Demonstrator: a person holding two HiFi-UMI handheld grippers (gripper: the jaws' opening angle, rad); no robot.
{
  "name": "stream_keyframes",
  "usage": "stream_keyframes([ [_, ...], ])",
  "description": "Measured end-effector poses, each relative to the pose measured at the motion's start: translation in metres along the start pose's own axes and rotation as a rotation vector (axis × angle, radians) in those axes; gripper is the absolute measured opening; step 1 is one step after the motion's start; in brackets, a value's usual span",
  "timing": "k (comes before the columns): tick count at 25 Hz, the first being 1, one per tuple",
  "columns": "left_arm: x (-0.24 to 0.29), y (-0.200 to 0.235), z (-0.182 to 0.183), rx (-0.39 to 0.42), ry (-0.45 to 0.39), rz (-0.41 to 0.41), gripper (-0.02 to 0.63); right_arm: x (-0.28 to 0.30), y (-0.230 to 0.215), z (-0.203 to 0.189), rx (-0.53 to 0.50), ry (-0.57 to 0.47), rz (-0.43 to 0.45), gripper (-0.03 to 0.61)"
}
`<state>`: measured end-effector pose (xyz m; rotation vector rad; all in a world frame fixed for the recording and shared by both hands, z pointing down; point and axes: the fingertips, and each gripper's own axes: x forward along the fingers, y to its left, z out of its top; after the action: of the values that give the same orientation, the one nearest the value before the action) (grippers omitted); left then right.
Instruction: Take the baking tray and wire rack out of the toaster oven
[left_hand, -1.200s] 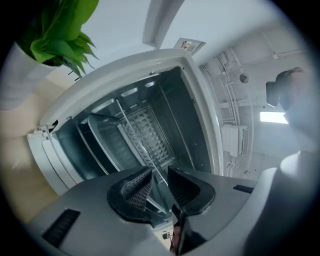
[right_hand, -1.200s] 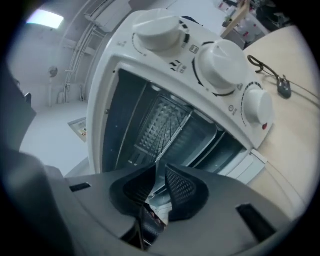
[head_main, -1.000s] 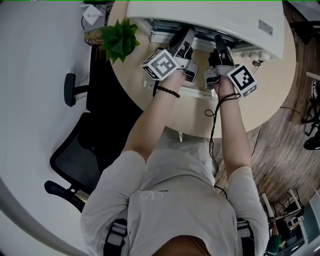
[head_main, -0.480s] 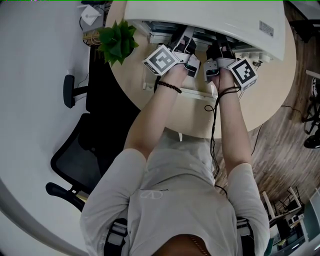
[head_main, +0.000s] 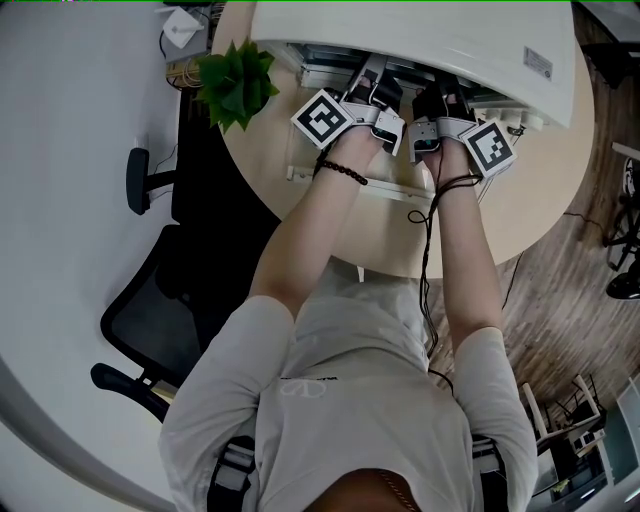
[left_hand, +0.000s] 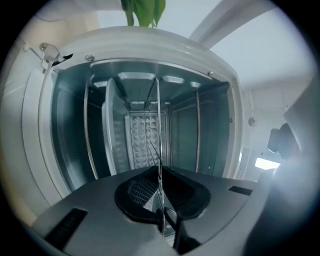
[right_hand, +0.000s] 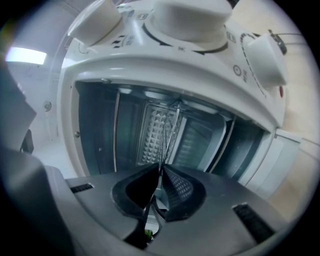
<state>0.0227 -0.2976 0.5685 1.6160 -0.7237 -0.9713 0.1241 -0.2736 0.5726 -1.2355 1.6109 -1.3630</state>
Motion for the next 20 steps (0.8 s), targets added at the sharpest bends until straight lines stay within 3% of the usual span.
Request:
stream_keyframes([
  [6, -0.004, -0.002, -0.003, -0.045, 0.010, -0.007, 0.020, -0.004, 0.003, -0.003, 0.043, -0.011, 0.022, 0.020],
  [20, -0.055, -0.014, -0.019, -0.047, 0.014, 0.019, 0.018, -0.051, 0.005, -0.029, 0.087, 0.002, 0.016, 0.017],
])
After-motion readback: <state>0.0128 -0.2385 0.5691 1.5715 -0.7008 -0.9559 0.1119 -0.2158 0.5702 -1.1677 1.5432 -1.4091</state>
